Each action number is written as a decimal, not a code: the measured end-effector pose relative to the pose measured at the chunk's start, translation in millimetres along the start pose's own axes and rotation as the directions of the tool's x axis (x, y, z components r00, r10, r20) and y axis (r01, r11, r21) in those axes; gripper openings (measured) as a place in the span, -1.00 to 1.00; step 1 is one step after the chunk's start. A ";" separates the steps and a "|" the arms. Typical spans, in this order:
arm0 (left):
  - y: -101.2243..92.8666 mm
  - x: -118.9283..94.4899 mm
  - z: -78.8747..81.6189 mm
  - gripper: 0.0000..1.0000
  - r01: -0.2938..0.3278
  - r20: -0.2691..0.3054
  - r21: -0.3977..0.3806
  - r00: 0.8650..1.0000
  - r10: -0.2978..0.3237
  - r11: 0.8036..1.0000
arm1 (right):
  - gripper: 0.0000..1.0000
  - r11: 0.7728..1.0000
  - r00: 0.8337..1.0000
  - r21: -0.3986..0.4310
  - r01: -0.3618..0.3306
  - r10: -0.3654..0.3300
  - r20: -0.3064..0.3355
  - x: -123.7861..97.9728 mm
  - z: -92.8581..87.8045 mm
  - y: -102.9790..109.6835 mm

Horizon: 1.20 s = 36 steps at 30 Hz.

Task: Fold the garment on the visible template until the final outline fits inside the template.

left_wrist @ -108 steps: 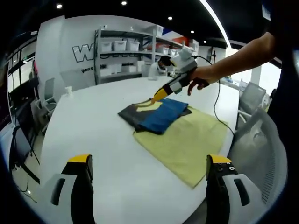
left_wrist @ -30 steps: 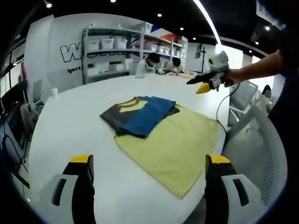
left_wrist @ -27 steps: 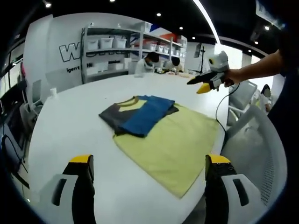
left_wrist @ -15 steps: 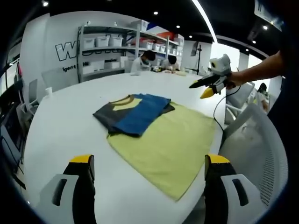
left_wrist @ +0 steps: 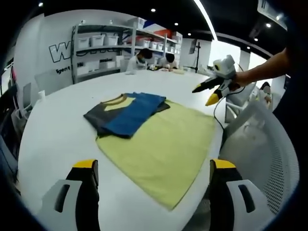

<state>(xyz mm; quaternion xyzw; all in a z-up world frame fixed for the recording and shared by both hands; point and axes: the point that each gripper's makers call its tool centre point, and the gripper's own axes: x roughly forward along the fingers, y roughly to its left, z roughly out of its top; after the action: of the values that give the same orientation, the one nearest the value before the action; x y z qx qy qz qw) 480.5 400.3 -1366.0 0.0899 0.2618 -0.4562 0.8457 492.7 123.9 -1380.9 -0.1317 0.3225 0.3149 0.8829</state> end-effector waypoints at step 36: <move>-12.3 11.2 -58.6 -0.06 0.109 -0.235 0.187 0.970 -0.063 0.976 | -0.34 0.980 0.967 -0.160 -0.115 0.073 -0.243 -13.2 -99.4 26.8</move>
<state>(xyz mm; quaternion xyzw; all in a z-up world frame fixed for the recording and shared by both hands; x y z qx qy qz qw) 454.3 408.2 -1420.4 0.2139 0.3136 -0.5033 0.7763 419.3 94.9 -1448.4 -0.2287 0.4026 0.3654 0.8075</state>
